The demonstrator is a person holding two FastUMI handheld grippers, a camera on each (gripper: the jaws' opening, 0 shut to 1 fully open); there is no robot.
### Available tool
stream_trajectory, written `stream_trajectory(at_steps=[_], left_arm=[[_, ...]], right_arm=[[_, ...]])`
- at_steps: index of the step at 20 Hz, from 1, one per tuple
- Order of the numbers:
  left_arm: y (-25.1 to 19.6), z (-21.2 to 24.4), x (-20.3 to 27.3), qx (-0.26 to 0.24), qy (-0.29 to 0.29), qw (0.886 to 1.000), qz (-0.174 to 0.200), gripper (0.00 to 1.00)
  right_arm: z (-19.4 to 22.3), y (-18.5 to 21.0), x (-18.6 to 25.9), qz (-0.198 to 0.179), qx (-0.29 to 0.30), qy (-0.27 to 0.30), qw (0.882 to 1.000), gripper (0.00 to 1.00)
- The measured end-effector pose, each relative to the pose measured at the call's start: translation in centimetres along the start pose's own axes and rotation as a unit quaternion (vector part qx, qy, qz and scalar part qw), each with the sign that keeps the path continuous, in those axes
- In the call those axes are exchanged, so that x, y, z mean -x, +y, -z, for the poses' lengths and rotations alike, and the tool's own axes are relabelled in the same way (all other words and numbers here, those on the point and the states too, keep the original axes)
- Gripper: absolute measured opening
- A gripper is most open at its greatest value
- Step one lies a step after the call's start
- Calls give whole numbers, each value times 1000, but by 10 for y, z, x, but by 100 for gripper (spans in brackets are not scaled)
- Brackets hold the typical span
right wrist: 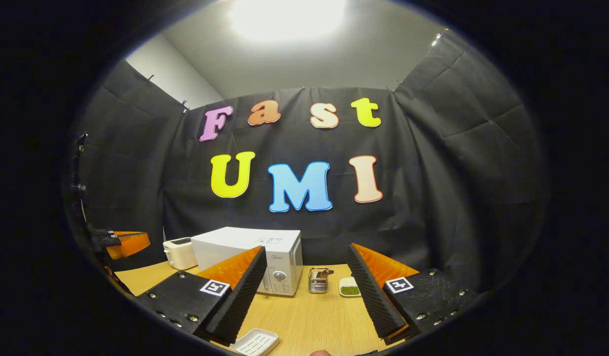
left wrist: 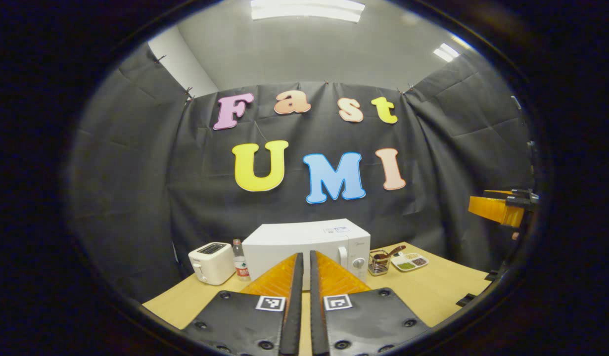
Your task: Open the microwave oven with the left hand, put the food in, and close the microwave oven.
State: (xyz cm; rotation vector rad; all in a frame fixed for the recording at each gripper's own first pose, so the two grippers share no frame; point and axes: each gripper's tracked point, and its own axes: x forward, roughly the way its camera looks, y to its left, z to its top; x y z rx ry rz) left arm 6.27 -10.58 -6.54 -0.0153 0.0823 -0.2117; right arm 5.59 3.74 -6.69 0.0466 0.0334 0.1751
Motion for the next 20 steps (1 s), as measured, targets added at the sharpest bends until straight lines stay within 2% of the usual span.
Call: stream_trajectory(at_steps=[1,2,3,5,6,7,8,9,12,20], left_arm=[[6,0,5,0,0,1000,-1,23],[12,-2,9,1,-2,1000,0,36],[16,-2,10,2,-2,1000,0,39],[30,-1,19,0,-3,1000,-6,51],[35,0,23,1,-2,1000,-9,50],[40,1,25,4,-2,1000,-11,55],[46,0,26,6,-2,1000,-14,75],[51,1,28,8,0,1000,-16,83],[68,5,31,7,1,999,-35,95],[87,5,33,0,-1,999,-52,95]], right_arm=[[0,5,2,2,-1,0,1000,99],[0,12,4,2,-4,1,1000,99],[-2,18,7,2,-6,0,1000,99],[-4,28,11,1,-3,-1,1000,99],[-4,34,12,-1,0,-1,1000,99],[-5,40,13,-4,2,-1,1000,98],[-6,45,13,-6,3,-2,1000,99],[-7,50,13,-7,4,-2,1000,99],[-7,60,13,-10,5,-2,1000,98],[-9,82,10,-20,-2,-3,1000,98]])
